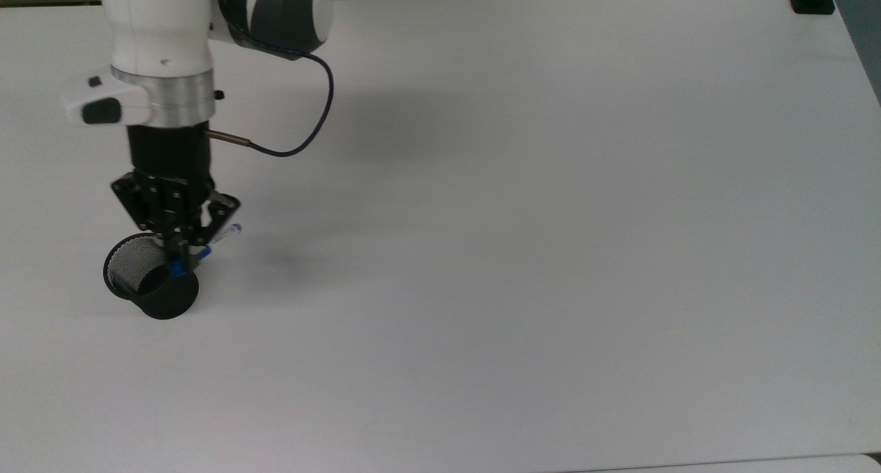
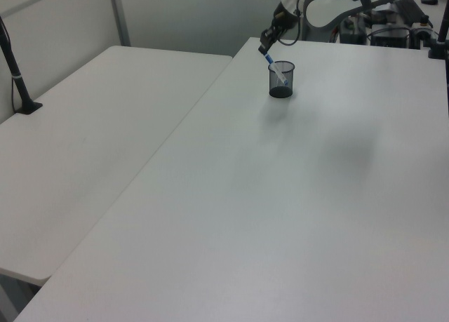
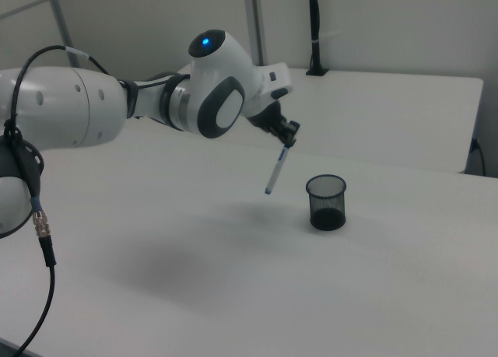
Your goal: Remove the marker
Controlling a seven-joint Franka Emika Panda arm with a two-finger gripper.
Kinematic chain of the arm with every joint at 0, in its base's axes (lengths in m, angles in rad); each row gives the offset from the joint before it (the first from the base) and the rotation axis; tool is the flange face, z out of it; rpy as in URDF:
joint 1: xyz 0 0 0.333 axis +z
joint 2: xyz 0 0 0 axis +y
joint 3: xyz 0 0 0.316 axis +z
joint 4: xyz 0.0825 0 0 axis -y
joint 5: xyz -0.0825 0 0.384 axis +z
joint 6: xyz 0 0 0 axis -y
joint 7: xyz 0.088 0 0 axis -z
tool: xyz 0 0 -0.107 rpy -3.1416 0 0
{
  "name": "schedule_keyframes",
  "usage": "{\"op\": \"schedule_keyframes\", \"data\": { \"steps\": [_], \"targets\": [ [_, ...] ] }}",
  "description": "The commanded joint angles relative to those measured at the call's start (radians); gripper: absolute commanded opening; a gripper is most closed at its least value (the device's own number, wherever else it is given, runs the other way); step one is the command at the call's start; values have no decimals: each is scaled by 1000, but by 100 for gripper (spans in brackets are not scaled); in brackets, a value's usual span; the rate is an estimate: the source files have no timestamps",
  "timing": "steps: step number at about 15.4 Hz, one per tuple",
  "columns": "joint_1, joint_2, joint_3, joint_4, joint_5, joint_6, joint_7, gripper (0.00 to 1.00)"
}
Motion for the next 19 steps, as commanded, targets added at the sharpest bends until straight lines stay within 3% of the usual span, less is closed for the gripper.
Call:
{"op": "schedule_keyframes", "data": {
  "steps": [1,4,6,7,8,9,14,19],
  "targets": [
    [45,-9,6,-41,4,-118,-179,6],
    [78,39,6,-44,2,-145,-222,10],
    [85,53,6,-43,2,-145,-219,18],
    [90,57,6,-43,2,-145,-219,35],
    [93,65,6,-43,4,-145,-215,77],
    [96,65,6,-44,4,-145,-204,100],
    [151,2,4,-40,4,-247,-156,100],
    [232,-143,-7,-40,8,-514,-58,100]
  ]
}}
